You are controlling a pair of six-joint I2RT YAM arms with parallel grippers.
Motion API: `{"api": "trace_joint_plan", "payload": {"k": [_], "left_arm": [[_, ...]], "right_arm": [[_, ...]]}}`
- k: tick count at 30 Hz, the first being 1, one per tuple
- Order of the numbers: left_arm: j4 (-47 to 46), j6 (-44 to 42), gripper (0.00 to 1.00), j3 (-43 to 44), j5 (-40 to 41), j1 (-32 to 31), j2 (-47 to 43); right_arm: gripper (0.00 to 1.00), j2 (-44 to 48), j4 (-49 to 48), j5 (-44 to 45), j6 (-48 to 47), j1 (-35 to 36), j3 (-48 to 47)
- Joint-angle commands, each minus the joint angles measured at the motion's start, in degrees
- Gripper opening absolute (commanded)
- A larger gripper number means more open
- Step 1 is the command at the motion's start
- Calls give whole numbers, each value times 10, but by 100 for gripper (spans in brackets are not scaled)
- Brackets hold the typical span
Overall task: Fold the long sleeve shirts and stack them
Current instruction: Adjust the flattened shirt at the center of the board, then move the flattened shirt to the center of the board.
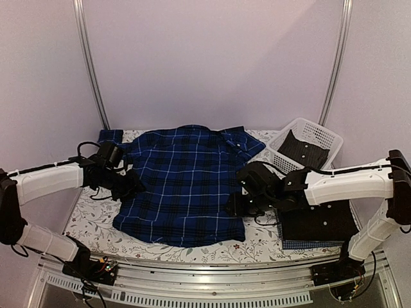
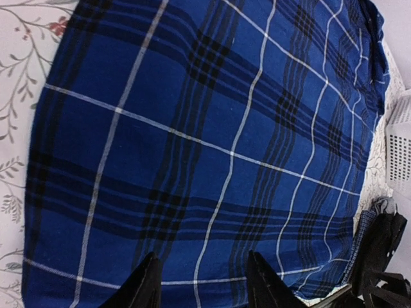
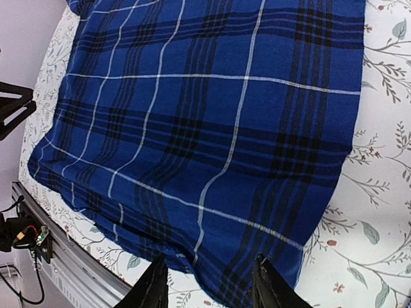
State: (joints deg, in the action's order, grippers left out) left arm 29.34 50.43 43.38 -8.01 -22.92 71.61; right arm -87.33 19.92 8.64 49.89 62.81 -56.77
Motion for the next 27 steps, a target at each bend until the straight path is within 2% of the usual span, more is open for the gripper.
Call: {"api": "trace_joint_plan", "payload": {"k": [1,6,12,16,20,24,27], "left_arm": [[-109,-32,45,-12,-65,-11,69],[-150,-26,45,-57,-66,-11,119],[-180,12,45,-143,-60,-12,92],[-174,46,45,-203,-49,-12,39],[-135,90,45,-261,-29,-12,-50],[-83,105,45,-273,-2,-11,-143],[-59,86,46,-243,7,-7,-176]], "right_arm": [[41,-60,-75,-79,-34,-26,16],[39,-99,-102,-101,-14,-29,60],[38,-91,-131,-123,20,-15,128],[38,-96,-133,-125,40,15,144],[38,-96,-132,-133,67,46,155],[39,-54,-86,-108,69,53,150],[43,-12,-37,-90,38,35,112]]}}
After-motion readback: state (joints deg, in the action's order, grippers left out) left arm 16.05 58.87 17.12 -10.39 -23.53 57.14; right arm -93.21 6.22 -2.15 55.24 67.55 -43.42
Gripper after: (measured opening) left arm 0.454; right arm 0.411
